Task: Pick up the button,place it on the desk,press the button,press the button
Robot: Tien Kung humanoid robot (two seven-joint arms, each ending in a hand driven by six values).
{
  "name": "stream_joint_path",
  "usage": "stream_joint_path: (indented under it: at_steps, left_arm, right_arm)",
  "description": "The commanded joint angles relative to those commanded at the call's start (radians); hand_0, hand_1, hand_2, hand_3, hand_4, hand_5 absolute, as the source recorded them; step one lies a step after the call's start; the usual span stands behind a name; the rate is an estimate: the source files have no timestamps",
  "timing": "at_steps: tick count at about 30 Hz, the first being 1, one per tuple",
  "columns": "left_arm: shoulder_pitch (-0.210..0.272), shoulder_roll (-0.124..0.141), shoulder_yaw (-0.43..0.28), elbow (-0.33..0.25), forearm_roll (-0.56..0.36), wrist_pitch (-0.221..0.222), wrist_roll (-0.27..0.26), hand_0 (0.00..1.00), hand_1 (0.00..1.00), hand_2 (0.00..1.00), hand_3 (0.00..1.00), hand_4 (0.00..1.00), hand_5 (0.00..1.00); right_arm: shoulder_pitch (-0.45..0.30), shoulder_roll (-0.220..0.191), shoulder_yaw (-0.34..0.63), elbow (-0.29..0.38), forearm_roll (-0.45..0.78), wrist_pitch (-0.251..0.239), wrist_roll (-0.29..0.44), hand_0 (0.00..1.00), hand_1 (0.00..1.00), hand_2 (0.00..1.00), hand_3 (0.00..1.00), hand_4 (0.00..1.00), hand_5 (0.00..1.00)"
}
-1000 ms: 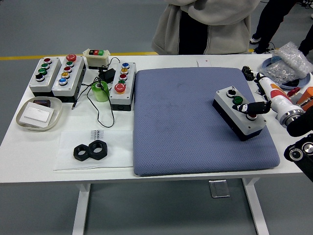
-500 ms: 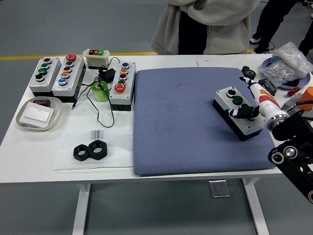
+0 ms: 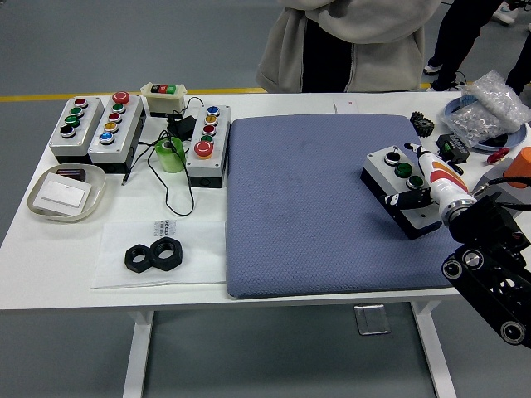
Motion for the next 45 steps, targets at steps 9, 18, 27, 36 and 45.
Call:
stream_joint_path:
  at_steps: [9,18,27,36,45]
  left_arm:
    - [0.0,0.001,-0.001,0.0,0.001,0.0,0.001,0.691,0.829,0.891,0.825,0.642,0.998]
    - [-0.001,0.001,0.001,0.0,-0.002,0.001,0.0,0.691,0.83,0.891,0.825,0.642,0.998]
    - [0.002,0.0,-0.012,0.001,0.016,0.003,0.005,0.692,0.83,0.891,0.825,0.642,0.998]
    - [0.006,0.001,-0.017,0.001,0.025,0.004,0.007,0.688,0.83,0.892,0.825,0.643,0.998]
    - [0.009,0.001,-0.017,0.001,0.026,0.004,0.008,0.692,0.83,0.891,0.825,0.643,0.998]
  right_arm:
    - [0.022,0.003,-0.005,-0.047,-0.022,0.046,-0.029,0.942,0.779,0.836,0.936,0.967,0.191]
    - [0.033,0.003,-0.014,-0.079,-0.017,0.064,-0.035,0.887,0.662,0.687,0.88,0.959,0.184]
    - [0.035,-0.002,-0.024,-0.085,-0.023,0.07,-0.039,0.849,0.622,0.636,0.846,0.953,0.185]
    - [0.033,-0.03,-0.047,-0.064,-0.027,0.111,-0.019,0.831,0.605,0.593,0.795,0.935,0.162]
    - [0.089,-0.171,-0.204,-0.005,0.029,0.208,0.095,0.853,0.617,0.599,0.8,0.929,0.156]
